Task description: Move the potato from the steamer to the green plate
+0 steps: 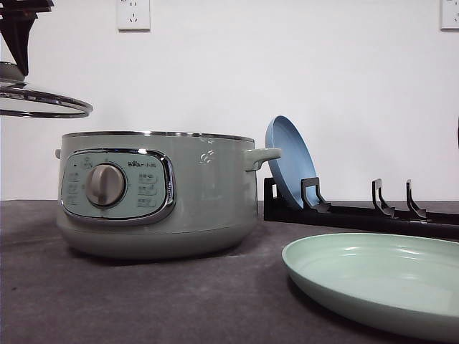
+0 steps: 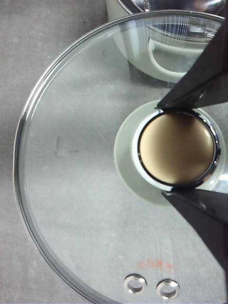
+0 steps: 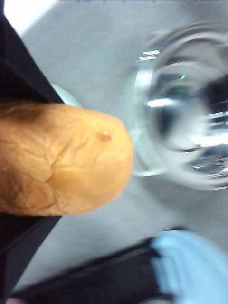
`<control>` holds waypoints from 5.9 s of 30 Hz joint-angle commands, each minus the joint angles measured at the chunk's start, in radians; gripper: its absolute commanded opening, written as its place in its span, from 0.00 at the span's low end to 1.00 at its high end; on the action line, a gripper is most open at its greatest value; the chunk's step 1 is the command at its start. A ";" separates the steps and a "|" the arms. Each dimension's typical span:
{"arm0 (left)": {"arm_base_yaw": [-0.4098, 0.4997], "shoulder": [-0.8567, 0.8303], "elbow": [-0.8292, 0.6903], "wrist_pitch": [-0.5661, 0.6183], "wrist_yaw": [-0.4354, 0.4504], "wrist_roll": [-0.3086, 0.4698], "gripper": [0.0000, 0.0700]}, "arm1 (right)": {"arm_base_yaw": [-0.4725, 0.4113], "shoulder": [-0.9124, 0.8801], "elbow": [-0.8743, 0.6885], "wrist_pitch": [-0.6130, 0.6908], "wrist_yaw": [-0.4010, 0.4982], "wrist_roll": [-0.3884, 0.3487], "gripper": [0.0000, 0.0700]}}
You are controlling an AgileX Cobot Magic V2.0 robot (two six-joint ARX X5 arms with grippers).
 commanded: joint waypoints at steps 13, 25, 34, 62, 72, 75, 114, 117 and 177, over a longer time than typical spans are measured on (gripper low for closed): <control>-0.004 -0.019 0.040 0.026 0.003 0.005 0.00 | 0.007 -0.426 -0.840 0.449 -0.036 0.300 0.37; -0.004 -0.019 0.040 0.027 0.003 0.005 0.00 | -0.002 -0.270 -1.137 0.872 -0.028 0.378 0.37; -0.004 -0.019 0.040 0.027 0.003 0.005 0.00 | -0.006 -0.108 -1.138 0.952 -0.030 0.377 0.37; -0.004 -0.019 0.040 0.025 0.003 0.004 0.00 | -0.003 -0.480 -0.741 0.522 -0.029 0.433 1.00; -0.004 -0.019 0.040 0.024 0.003 0.004 0.00 | -0.003 -0.681 -0.517 0.319 -0.026 0.466 1.00; -0.004 -0.019 0.040 0.017 0.003 0.004 0.00 | -0.003 -0.726 -0.497 0.302 -0.024 0.479 1.00; -0.522 -0.019 0.038 0.004 0.003 -0.014 0.00 | -0.003 -0.795 -0.495 0.293 0.058 0.507 1.00; -0.550 -0.018 0.032 0.005 0.003 -0.014 0.00 | -0.003 -0.795 -0.495 0.293 0.058 0.507 1.00; -0.595 0.076 -0.056 0.052 -0.057 -0.003 0.00 | -0.003 -0.795 -0.495 0.286 0.058 0.496 1.00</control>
